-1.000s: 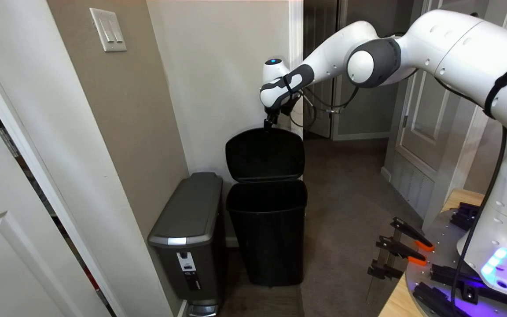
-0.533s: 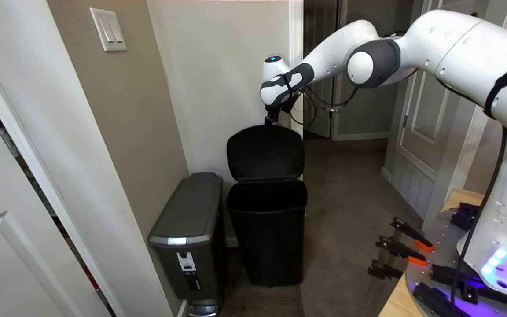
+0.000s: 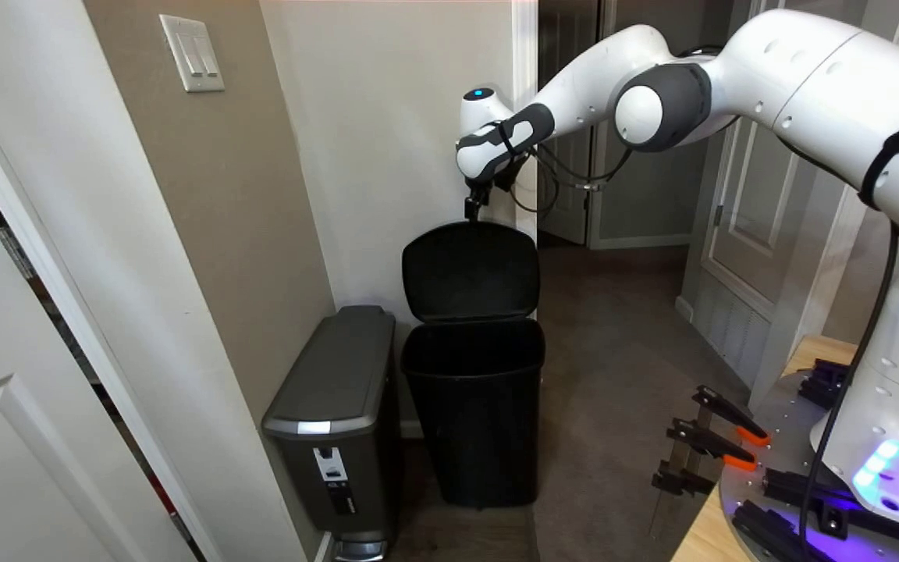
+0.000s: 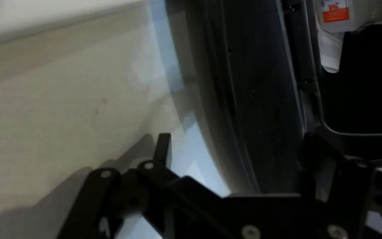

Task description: Open the lid on the black bin.

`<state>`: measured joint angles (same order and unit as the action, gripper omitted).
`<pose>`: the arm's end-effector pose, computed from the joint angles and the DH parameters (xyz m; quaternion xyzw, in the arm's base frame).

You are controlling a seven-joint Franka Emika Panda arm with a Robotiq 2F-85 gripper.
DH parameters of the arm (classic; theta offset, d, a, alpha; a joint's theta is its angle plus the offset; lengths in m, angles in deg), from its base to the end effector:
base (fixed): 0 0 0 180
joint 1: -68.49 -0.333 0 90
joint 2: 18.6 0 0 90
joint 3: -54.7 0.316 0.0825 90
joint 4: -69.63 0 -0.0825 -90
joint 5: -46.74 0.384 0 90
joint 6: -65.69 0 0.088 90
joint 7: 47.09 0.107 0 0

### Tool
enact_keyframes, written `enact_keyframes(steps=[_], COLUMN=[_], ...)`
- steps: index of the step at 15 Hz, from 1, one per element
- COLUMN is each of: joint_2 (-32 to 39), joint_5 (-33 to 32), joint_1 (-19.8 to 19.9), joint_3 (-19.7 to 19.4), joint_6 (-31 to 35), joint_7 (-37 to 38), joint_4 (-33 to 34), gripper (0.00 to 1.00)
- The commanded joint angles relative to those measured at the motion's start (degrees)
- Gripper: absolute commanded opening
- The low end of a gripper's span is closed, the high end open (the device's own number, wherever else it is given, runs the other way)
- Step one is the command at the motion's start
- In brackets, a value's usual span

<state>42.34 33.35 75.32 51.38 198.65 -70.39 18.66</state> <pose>0.8142 -0.1278 0.2807 0.9568 0.1924 0.1396 0.1677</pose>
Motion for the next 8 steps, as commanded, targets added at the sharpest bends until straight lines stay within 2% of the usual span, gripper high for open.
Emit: enact_keyframes(steps=[1,4,5,8], joint_2=[-5.17,-8.34,-3.51,-3.75], joint_5=[-0.94,0.52,0.05,0.03], joint_1=[-1.73,-2.57,-1.85,-2.15], joint_3=[-1.24,0.07,-0.3,-0.26], joint_6=[0.24,-0.8,-0.27,-0.27], joint_7=[1.72,2.7,1.14,1.25], joint_4=[-4.81,-7.93,-1.38,-1.56], gripper=[1.0,1.0,1.0,1.0])
